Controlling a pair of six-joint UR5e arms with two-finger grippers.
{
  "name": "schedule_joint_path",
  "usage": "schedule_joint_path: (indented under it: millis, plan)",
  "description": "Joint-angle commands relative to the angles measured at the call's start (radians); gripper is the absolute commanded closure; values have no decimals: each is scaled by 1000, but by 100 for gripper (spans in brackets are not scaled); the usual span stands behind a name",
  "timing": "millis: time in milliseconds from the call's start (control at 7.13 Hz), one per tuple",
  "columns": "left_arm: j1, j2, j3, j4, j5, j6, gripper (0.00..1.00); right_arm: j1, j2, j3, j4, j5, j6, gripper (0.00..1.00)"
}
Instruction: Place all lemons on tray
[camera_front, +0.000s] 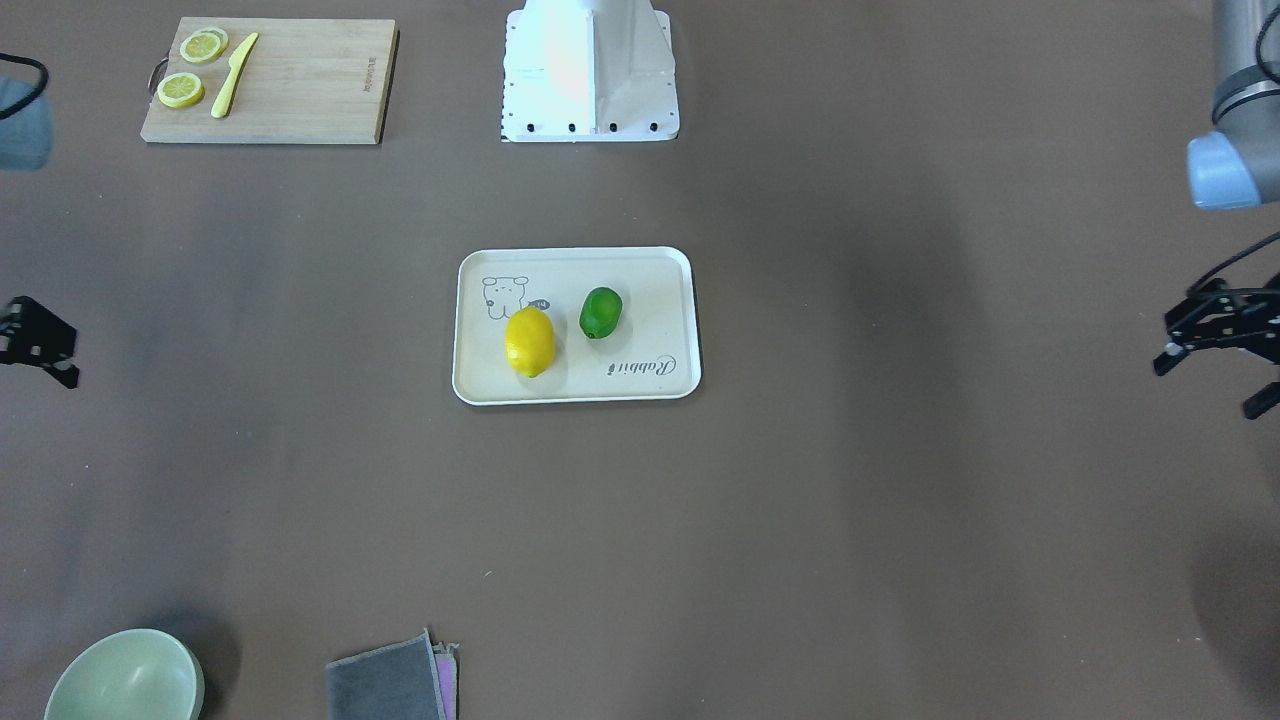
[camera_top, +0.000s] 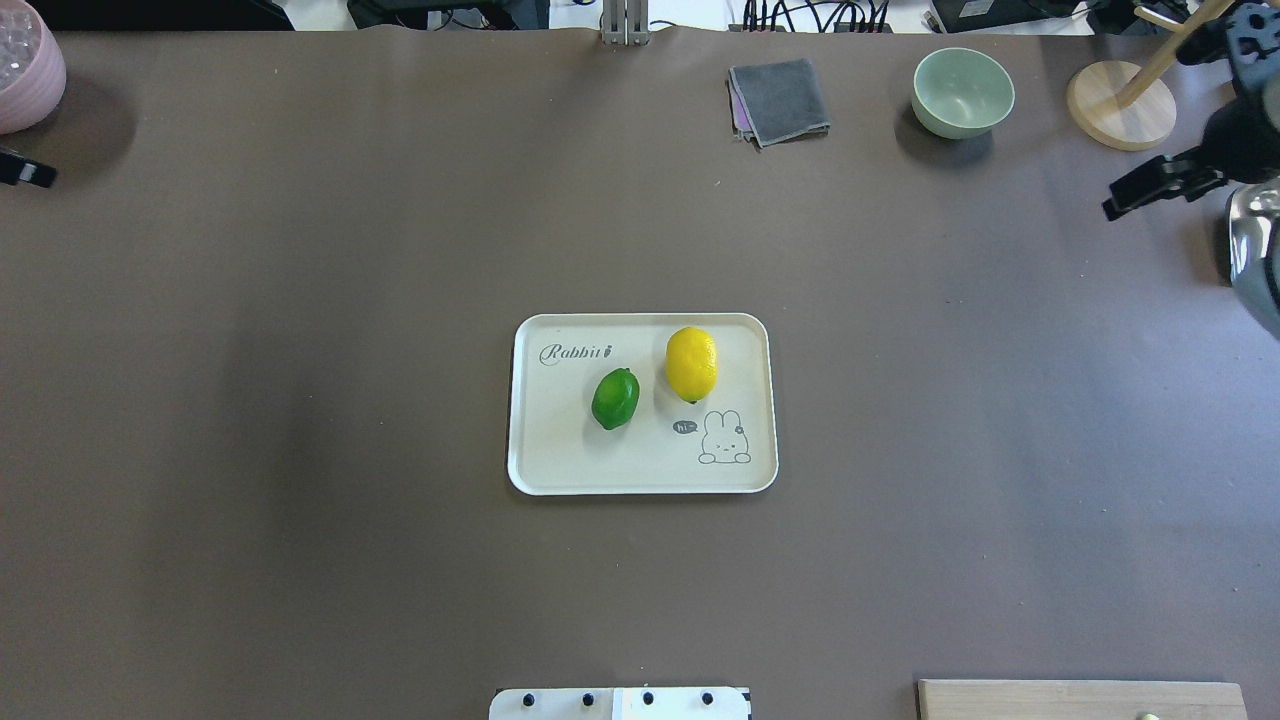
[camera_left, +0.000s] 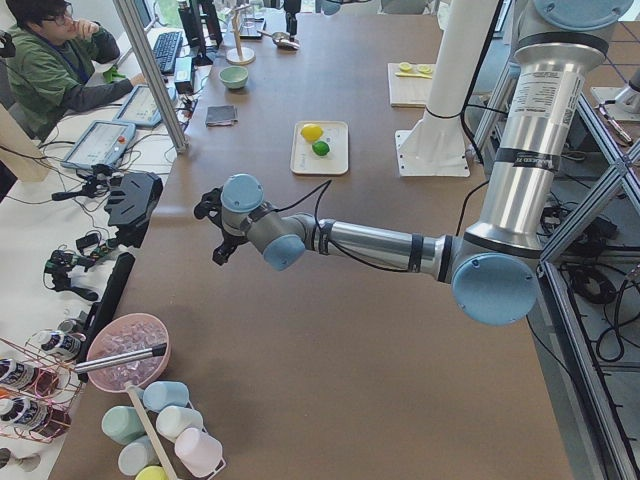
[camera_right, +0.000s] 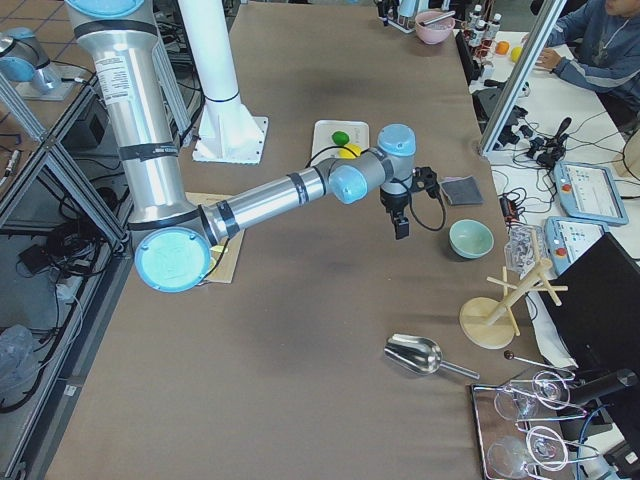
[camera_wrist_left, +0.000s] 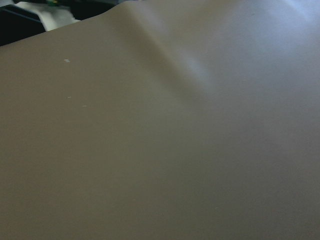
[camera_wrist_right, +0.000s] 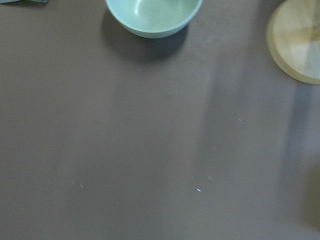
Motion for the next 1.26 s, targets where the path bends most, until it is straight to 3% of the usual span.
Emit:
schedule_joint_path:
  millis: [0, 140, 421, 561, 841, 1121]
  plan:
    - [-160, 17, -4, 266, 20, 423, 1, 171, -180, -4, 45, 26, -196, 0]
    - [-161, 168, 2, 259, 36, 379, 1, 208, -222, -7, 46, 24, -218, 0]
    - [-192, 253, -13, 104, 53, 319, 1, 210, -273, -79, 55, 27, -221, 0]
    - [-189, 245, -18, 207, 50, 318, 1, 219, -271, -82, 56, 48, -223, 0]
    - [-193, 220, -137, 510, 48, 325, 1, 279, -262, -49, -43, 116, -226, 0]
    - [-234, 259, -247, 582, 48, 318, 1, 288, -260, 19, -184, 113, -227, 0]
